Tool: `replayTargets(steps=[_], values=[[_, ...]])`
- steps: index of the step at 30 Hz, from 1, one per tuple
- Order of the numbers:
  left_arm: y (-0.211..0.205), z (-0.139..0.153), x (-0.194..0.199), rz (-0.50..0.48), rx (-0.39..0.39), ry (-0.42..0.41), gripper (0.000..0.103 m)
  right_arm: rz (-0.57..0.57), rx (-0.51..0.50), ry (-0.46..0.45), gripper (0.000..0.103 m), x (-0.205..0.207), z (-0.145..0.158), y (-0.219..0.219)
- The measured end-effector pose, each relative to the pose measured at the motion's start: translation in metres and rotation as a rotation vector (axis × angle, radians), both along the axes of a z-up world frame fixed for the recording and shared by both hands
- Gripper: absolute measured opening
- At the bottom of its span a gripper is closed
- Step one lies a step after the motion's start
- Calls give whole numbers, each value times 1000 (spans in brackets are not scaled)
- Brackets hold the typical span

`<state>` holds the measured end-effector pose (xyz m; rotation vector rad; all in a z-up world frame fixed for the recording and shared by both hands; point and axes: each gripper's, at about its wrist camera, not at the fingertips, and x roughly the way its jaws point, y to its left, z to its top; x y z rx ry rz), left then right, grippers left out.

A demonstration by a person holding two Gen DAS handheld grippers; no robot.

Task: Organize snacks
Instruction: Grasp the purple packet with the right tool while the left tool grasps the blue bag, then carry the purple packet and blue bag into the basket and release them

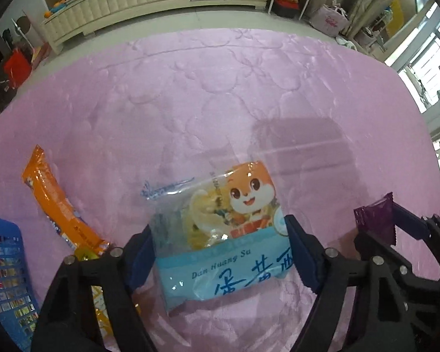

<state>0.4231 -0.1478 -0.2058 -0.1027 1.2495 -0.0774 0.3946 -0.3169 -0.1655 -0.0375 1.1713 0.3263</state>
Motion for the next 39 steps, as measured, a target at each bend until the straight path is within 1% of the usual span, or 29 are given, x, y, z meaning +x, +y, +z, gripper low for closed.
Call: replayTargets(steps=[2, 6, 10, 18, 23, 28, 33, 35, 39], values=[[-1, 2, -9, -6, -6, -3, 72, 0, -1, 0, 63, -5, 1, 1], [10, 5, -30, 17, -66, 15, 70, 8, -2, -5, 63, -18, 11, 0], [13, 18, -59, -1, -42, -13, 67, 19, -3, -14, 63, -38, 27, 1], [34, 59, -135, -25, -49, -91, 66, 46, 9, -26, 63, -83, 56, 17], [50, 86, -173, -14, -104, -133, 66, 67, 5, -68, 63, -113, 85, 36], [65, 108, -201, -20, -94, -190, 66, 79, 13, -110, 63, -135, 114, 55], [100, 130, -227, -1, -79, -239, 66, 121, -5, -167, 63, -156, 141, 84], [110, 138, -230, 7, -77, -253, 66, 139, -9, -182, 63, -163, 150, 97], [139, 155, -248, 23, -58, -287, 66, 174, -14, -207, 63, -171, 162, 122]])
